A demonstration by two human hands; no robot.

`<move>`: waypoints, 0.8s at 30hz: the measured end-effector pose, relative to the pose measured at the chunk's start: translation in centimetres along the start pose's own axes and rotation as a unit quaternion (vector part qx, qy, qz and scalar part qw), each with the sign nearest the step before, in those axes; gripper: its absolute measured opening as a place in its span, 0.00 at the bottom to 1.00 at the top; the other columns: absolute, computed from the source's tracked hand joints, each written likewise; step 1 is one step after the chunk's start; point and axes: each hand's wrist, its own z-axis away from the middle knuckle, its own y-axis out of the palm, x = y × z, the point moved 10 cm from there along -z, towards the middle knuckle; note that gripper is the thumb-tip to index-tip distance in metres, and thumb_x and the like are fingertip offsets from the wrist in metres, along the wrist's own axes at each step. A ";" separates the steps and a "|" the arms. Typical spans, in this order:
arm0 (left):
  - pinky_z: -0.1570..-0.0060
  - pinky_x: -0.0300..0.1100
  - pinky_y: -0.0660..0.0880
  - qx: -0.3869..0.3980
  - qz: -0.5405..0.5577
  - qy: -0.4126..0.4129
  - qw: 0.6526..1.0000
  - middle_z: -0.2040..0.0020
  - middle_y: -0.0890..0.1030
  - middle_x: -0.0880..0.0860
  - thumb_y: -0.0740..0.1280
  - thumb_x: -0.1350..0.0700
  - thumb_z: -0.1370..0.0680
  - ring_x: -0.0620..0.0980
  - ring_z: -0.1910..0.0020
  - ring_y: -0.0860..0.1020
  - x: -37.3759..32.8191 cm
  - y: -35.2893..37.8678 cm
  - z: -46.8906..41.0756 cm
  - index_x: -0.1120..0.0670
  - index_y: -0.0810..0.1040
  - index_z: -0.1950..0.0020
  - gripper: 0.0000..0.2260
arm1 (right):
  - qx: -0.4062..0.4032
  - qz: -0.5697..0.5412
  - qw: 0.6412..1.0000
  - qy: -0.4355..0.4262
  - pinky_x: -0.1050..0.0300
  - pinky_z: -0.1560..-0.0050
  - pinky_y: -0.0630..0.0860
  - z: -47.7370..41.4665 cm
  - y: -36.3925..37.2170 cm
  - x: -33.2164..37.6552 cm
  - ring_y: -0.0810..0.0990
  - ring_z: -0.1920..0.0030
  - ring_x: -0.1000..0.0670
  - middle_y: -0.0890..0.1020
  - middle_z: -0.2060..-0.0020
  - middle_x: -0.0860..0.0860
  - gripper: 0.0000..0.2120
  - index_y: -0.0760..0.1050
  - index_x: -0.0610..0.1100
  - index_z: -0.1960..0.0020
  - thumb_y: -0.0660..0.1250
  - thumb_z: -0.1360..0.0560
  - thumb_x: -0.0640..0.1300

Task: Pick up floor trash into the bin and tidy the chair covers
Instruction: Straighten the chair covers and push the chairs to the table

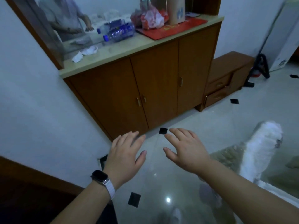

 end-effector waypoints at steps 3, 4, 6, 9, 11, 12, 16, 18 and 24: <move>0.35 0.56 0.70 -0.021 -0.007 0.013 1.000 0.34 0.77 0.52 0.57 0.43 0.22 0.55 0.34 0.74 0.2 -1.1 -6.0 0.50 0.75 0.31 0.23 | -0.013 -0.007 1.000 0.004 0.47 0.40 0.73 -4.8 -0.9 -3.2 0.77 0.39 0.44 0.79 0.39 0.47 0.24 0.78 0.47 0.39 0.57 0.24 0.61; 0.35 0.56 0.70 -0.027 -0.006 0.019 0.999 0.34 0.78 0.53 0.57 0.43 0.22 0.55 0.34 0.74 0.0 -1.3 -7.6 0.50 0.75 0.31 0.23 | -0.016 -0.008 1.000 0.009 0.46 0.40 0.73 -5.9 -1.1 -4.4 0.76 0.39 0.44 0.79 0.39 0.47 0.24 0.78 0.47 0.38 0.56 0.24 0.61; 0.35 0.56 0.70 -0.033 0.002 0.037 0.999 0.34 0.77 0.53 0.57 0.43 0.22 0.55 0.34 0.74 -0.9 -1.3 -10.5 0.50 0.75 0.31 0.23 | -0.030 -0.007 0.999 0.025 0.46 0.40 0.73 -7.0 -1.9 -6.7 0.76 0.39 0.44 0.79 0.39 0.48 0.24 0.78 0.47 0.38 0.57 0.24 0.61; 0.34 0.55 0.70 -0.027 0.001 0.084 0.996 0.33 0.77 0.52 0.58 0.43 0.22 0.54 0.33 0.74 -3.3 -0.2 -14.5 0.49 0.75 0.30 0.22 | -0.049 0.008 0.997 0.059 0.47 0.41 0.73 -7.0 -2.7 -10.5 0.76 0.39 0.44 0.79 0.39 0.48 0.24 0.78 0.47 0.39 0.57 0.24 0.61; 0.34 0.54 0.68 -0.026 -0.004 0.124 0.992 0.33 0.77 0.52 0.62 0.44 0.22 0.53 0.33 0.73 -5.3 0.7 -17.4 0.49 0.74 0.30 0.21 | -0.041 0.014 0.994 0.099 0.46 0.41 0.73 -6.5 -2.8 -13.7 0.77 0.39 0.44 0.79 0.39 0.47 0.24 0.78 0.47 0.38 0.57 0.24 0.61; 0.34 0.54 0.68 -0.026 -0.006 0.146 0.989 0.33 0.77 0.51 0.63 0.44 0.22 0.53 0.33 0.73 -6.4 1.2 -18.8 0.48 0.74 0.30 0.21 | -0.036 0.021 0.991 0.124 0.46 0.40 0.73 -6.1 -2.6 -15.4 0.77 0.39 0.43 0.79 0.39 0.46 0.25 0.78 0.47 0.38 0.56 0.24 0.61; 0.33 0.53 0.67 -0.013 0.009 0.217 0.976 0.32 0.75 0.51 0.63 0.43 0.22 0.52 0.32 0.71 -10.4 3.5 -23.9 0.47 0.73 0.30 0.21 | -0.031 0.048 0.976 0.209 0.47 0.41 0.74 -3.9 -2.2 -20.4 0.78 0.40 0.43 0.80 0.39 0.46 0.25 0.79 0.47 0.39 0.56 0.25 0.61; 0.34 0.53 0.68 -0.012 0.027 0.252 0.967 0.32 0.75 0.51 0.62 0.43 0.22 0.53 0.32 0.72 -12.6 4.8 -26.0 0.48 0.74 0.30 0.21 | -0.044 0.058 0.968 0.239 0.48 0.42 0.74 -2.9 -2.2 -22.2 0.79 0.41 0.43 0.81 0.40 0.46 0.24 0.79 0.47 0.41 0.57 0.25 0.60; 0.39 0.54 0.71 -0.017 0.110 0.392 0.913 0.36 0.78 0.55 0.60 0.45 0.24 0.56 0.37 0.75 -19.4 8.1 -32.4 0.52 0.77 0.34 0.22 | -0.039 0.085 0.925 0.369 0.47 0.42 0.73 -0.1 -1.7 -28.7 0.78 0.42 0.42 0.80 0.41 0.47 0.23 0.79 0.47 0.42 0.57 0.25 0.60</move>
